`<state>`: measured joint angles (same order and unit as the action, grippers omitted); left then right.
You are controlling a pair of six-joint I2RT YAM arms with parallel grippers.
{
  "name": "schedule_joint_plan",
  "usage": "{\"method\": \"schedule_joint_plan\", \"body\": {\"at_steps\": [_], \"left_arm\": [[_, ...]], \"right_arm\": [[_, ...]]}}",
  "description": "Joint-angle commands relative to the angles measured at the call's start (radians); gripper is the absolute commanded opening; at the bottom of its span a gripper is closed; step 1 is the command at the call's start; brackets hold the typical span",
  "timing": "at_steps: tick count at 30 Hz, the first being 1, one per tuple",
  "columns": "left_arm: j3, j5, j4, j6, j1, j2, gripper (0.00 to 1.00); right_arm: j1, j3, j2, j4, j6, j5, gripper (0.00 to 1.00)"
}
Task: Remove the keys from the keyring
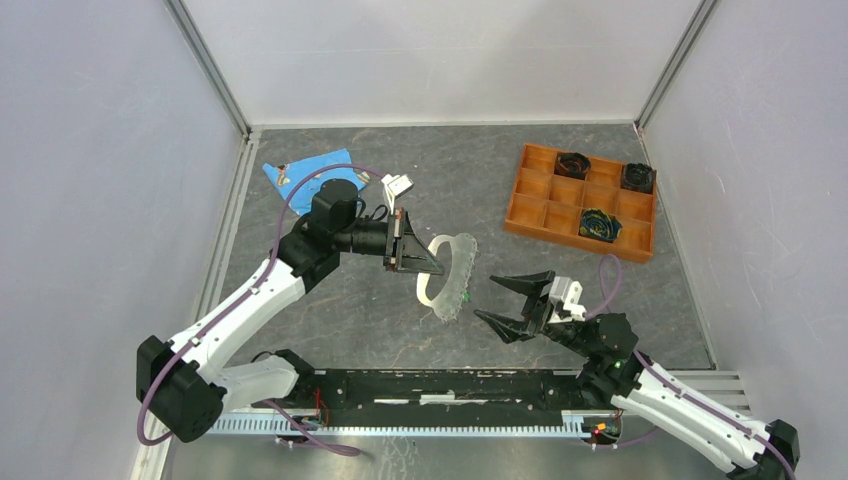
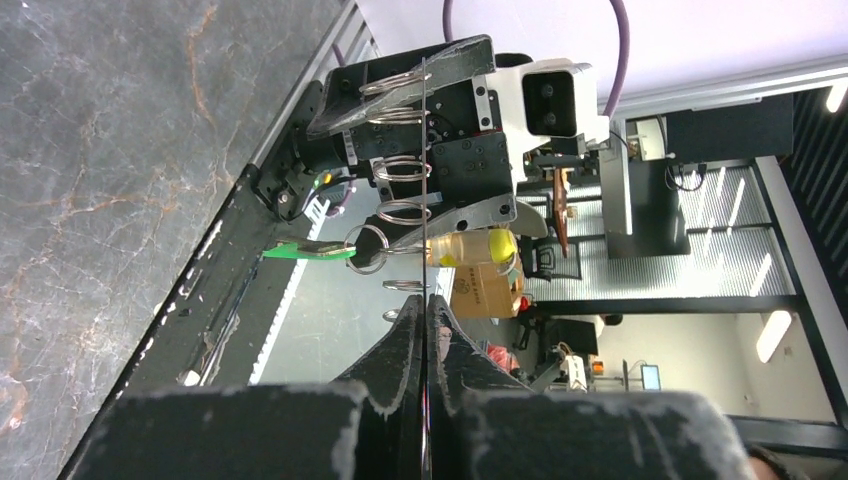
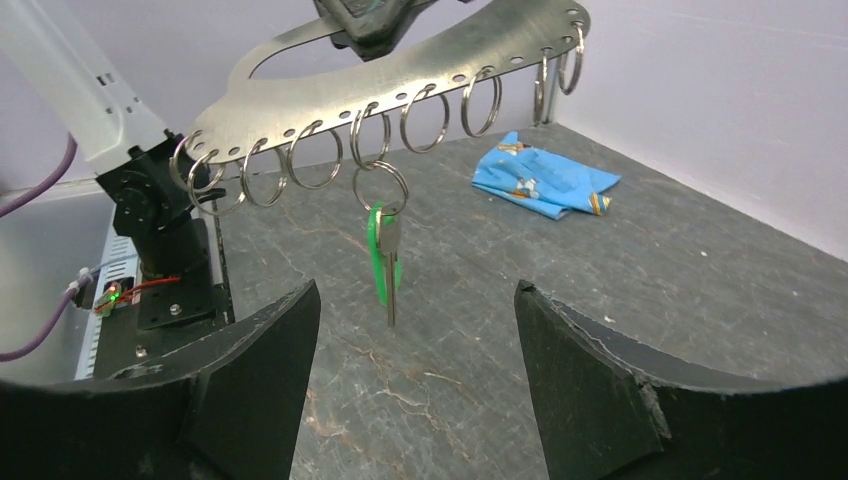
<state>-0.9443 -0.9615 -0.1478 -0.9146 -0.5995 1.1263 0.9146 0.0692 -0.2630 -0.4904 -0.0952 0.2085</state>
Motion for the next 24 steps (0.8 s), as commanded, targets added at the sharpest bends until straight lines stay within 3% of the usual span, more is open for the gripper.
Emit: {"method": "schedule_joint_plan", "body": {"at_steps": [1, 8, 24], "left_arm": [[-0.048, -0.069, 0.009, 0.023, 0.004, 0.01, 0.02], [-0.045, -0.07, 0.01, 0.02, 0.001, 0.015, 0.02], [-0.009, -0.067, 0.011, 0.012, -0.008, -0.03, 0.02]], "right_arm": [[0.002, -0.013, -0.001, -0.107, 0.033, 0.074, 0.77], [0.01, -0.015, -0.063, -0.2, -0.013, 0.113, 0.74], [0.041, 0.034, -0.174, -0.287, -0.058, 0.115, 0.56]]}}
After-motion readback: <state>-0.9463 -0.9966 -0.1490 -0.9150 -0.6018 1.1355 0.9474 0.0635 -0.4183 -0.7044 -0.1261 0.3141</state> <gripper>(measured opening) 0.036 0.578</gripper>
